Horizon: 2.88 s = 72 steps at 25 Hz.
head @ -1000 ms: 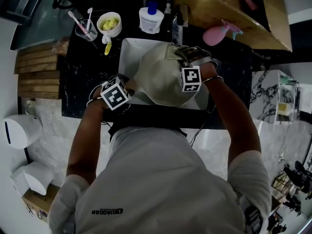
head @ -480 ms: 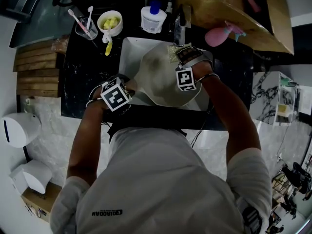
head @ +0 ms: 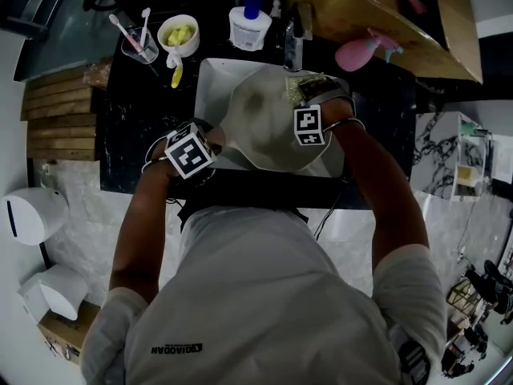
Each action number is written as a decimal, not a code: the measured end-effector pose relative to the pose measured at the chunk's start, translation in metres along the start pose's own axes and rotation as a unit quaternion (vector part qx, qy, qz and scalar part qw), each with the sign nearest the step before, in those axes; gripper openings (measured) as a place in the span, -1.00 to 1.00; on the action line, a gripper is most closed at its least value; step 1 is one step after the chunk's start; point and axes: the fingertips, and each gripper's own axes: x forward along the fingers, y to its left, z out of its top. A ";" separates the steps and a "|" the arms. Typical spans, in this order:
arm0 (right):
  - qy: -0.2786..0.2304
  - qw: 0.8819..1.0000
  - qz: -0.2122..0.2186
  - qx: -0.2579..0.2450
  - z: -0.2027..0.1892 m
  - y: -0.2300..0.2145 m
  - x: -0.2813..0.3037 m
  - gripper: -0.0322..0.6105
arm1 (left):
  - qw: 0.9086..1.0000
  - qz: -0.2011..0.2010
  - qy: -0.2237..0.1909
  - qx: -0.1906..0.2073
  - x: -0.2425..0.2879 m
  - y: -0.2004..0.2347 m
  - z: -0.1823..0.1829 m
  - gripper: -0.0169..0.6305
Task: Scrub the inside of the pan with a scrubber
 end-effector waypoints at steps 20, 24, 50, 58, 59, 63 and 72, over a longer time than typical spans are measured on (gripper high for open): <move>0.030 0.980 0.176 0.092 0.001 0.059 -0.014 -0.62 | 1.000 0.001 -0.002 0.003 0.002 0.002 0.000 -0.27; 0.032 0.961 0.246 0.126 0.006 0.080 -0.025 -0.62 | 1.000 -0.002 -0.002 -0.004 0.002 0.002 -0.001 -0.27; -0.019 0.769 0.525 0.365 0.077 0.134 -0.100 -0.63 | 1.000 -0.001 -0.003 -0.001 0.008 0.006 -0.005 -0.27; -0.065 0.729 0.557 0.392 0.101 0.131 -0.113 -0.63 | 1.000 -0.005 -0.003 -0.006 0.010 0.005 -0.005 -0.27; -0.075 0.721 0.564 0.396 0.106 0.129 -0.116 -0.63 | 1.000 -0.006 -0.005 -0.005 0.012 0.005 -0.006 -0.27; -0.121 0.687 0.585 0.413 0.125 0.122 -0.129 -0.63 | 1.000 -0.001 -0.003 -0.004 0.007 0.007 -0.003 -0.27; -0.222 0.580 0.617 0.484 0.157 0.093 -0.143 -0.63 | 1.000 0.003 0.002 -0.004 -0.004 0.007 0.004 -0.27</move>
